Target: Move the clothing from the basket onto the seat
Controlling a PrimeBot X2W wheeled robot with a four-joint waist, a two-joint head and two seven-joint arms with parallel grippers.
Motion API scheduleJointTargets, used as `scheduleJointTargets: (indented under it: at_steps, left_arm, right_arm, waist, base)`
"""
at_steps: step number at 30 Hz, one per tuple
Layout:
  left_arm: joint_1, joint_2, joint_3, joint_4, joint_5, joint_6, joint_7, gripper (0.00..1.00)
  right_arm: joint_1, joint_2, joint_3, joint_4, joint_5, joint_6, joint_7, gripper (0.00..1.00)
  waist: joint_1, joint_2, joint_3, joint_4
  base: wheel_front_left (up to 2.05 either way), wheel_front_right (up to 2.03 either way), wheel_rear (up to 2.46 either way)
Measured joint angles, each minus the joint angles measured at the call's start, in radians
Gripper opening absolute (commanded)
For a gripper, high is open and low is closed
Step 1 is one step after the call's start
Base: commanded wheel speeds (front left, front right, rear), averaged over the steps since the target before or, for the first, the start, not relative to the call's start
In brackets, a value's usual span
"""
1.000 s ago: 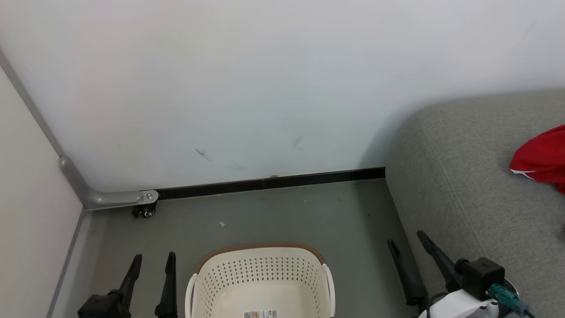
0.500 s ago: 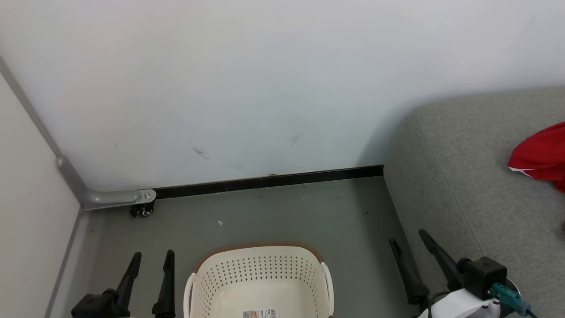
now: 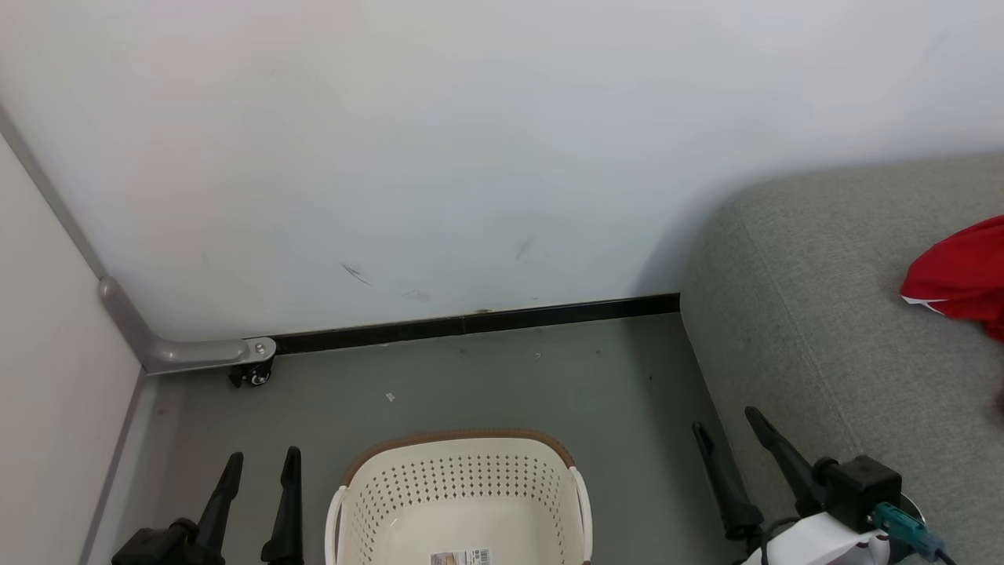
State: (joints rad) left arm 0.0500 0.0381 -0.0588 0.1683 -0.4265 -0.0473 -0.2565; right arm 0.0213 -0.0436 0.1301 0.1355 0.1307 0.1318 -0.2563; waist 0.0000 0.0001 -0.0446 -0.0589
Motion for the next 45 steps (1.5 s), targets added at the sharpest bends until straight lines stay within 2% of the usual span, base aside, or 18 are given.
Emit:
scheduleJointTargets:
  at_steps: [2, 3, 13, 22, 28, 33, 45]
  left_arm:
    - [0.000, 0.000, 0.000, 0.000, 0.000, -0.001, 0.000, 1.00]
    - [0.000, 0.000, 0.000, 0.000, 0.000, -0.002, 0.000, 0.00]
    - [0.026, -0.026, -0.002, 0.072, -0.027, -0.005, 0.013, 0.00]
    - [0.021, -0.026, 0.018, 0.088, -0.149, -0.008, 0.057, 0.00]
    - [0.014, -0.025, 0.026, 0.092, -0.217, -0.010, 0.081, 0.00]
    - [-0.002, -0.025, 0.034, 0.093, -0.275, -0.017, 0.102, 0.00]
    - [-0.008, -0.022, 0.051, 0.093, -0.413, -0.026, 0.148, 0.00]
  right_arm:
    - [0.000, 0.000, 0.000, -0.001, 0.000, 0.000, 0.000, 1.00]
    - [0.000, 0.000, 0.000, -0.001, 0.000, 0.000, 0.000, 0.00]
    - [0.057, 0.009, 0.019, 0.050, 0.023, 0.000, 0.001, 0.00]
    - [0.074, 0.009, 0.030, 0.014, 0.151, 0.000, 0.001, 0.00]
    - [0.077, 0.008, 0.007, 0.011, 0.277, 0.000, 0.015, 0.00]
    - [0.075, 0.008, -0.008, 0.011, 0.356, 0.000, 0.032, 0.00]
    - [0.071, -0.009, -0.027, 0.017, 0.551, 0.000, 0.073, 0.00]
  waist:
    - [0.0000, 0.0000, 0.000, -0.001]
    - [0.0000, 0.0000, 0.000, -0.001]
    - [0.0000, 0.0000, 0.001, -0.002]
    - [0.0001, 0.0000, 0.004, 0.000]
    - [0.0009, 0.0000, 0.007, 0.006]
    - [0.0039, 0.0000, 0.009, 0.012]
    - [0.0145, 0.0000, 0.006, 0.022]
  base:
    - [0.00, 0.00, 0.00]
    - [0.00, 0.00, 0.00]
    - [0.00, 0.00, 0.00]
    - [0.00, 0.00, 0.00]
    - [0.00, 0.00, 0.00]
    - [0.00, 0.00, 0.00]
    - [0.00, 0.00, 0.00]
